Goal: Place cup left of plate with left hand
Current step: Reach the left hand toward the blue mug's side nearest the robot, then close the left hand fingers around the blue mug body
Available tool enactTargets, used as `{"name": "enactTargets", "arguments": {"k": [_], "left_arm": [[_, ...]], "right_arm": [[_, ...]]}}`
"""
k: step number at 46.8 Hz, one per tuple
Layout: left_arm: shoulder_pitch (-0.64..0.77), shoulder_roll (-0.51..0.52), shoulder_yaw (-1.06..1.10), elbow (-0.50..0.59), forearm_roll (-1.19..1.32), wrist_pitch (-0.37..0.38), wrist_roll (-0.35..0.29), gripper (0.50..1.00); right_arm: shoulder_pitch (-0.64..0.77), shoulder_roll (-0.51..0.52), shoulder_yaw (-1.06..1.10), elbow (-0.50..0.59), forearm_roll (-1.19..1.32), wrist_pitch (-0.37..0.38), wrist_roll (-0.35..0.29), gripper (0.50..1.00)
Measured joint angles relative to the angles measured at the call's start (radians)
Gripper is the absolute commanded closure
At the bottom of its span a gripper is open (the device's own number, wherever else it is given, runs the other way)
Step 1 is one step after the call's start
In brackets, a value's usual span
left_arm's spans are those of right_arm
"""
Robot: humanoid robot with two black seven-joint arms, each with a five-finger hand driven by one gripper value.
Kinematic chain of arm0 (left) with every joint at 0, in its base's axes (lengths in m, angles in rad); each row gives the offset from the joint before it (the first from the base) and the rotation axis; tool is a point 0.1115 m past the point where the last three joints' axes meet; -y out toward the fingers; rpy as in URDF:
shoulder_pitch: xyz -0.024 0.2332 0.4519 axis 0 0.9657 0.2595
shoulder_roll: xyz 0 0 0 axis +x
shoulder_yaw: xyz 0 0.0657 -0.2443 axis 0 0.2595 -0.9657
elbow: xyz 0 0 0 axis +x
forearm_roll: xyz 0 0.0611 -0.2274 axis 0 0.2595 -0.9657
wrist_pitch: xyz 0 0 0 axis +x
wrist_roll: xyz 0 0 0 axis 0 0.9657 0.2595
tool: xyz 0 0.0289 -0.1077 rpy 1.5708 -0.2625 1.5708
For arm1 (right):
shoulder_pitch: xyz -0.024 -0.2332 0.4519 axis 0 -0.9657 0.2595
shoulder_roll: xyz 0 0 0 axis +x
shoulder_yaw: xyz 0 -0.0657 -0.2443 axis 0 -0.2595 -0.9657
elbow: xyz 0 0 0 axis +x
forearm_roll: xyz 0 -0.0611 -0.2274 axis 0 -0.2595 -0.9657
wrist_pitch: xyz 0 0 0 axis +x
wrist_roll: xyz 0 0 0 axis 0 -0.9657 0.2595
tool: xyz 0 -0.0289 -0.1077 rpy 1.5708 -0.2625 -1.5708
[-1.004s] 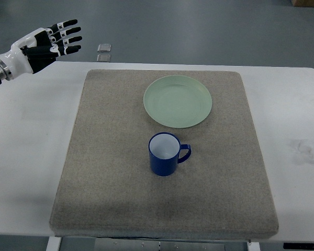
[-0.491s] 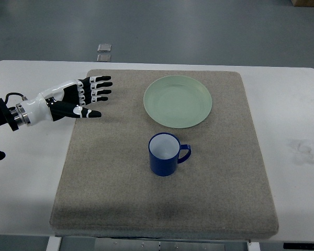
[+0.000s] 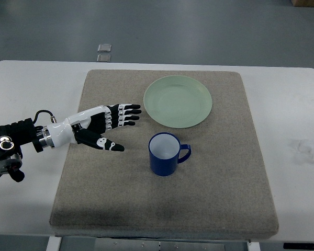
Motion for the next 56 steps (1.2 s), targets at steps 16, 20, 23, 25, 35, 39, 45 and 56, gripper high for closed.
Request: {"name": "enactTargets", "arguments": {"k": [16, 20, 23, 25, 35, 39, 45, 56], "left_arm": [[-0.016, -0.07, 0.032, 0.056, 0.022, 0.0, 0.0, 0.504], [-0.024, -0.096, 0.049, 0.071, 0.023, 0.0, 0.0, 0.504], [-0.033, -0.105, 0.058, 0.075, 0.023, 0.0, 0.0, 0.504], [-0.036, -0.108, 0.062, 0.075, 0.023, 0.0, 0.0, 0.504], [-0.05, -0.127, 0.071, 0.075, 0.024, 0.0, 0.0, 0.504], [-0.058, -0.128, 0.089, 0.075, 0.025, 0.0, 0.0, 0.504], [-0.063, -0.128, 0.111, 0.075, 0.025, 0.0, 0.0, 0.504], [-0.076, -0.143, 0.116, 0.074, 0.024, 0.0, 0.0, 0.504]], "right_arm": [[0.0, 0.0, 0.0, 0.0, 0.0, 0.0, 0.0, 0.568], [0.0, 0.0, 0.0, 0.0, 0.0, 0.0, 0.0, 0.568], [0.0, 0.0, 0.0, 0.0, 0.0, 0.0, 0.0, 0.568], [0.0, 0.0, 0.0, 0.0, 0.0, 0.0, 0.0, 0.568], [0.0, 0.0, 0.0, 0.0, 0.0, 0.0, 0.0, 0.568], [0.0, 0.0, 0.0, 0.0, 0.0, 0.0, 0.0, 0.568], [0.0, 0.0, 0.0, 0.0, 0.0, 0.0, 0.0, 0.568], [0.0, 0.0, 0.0, 0.0, 0.0, 0.0, 0.0, 0.568]]}}
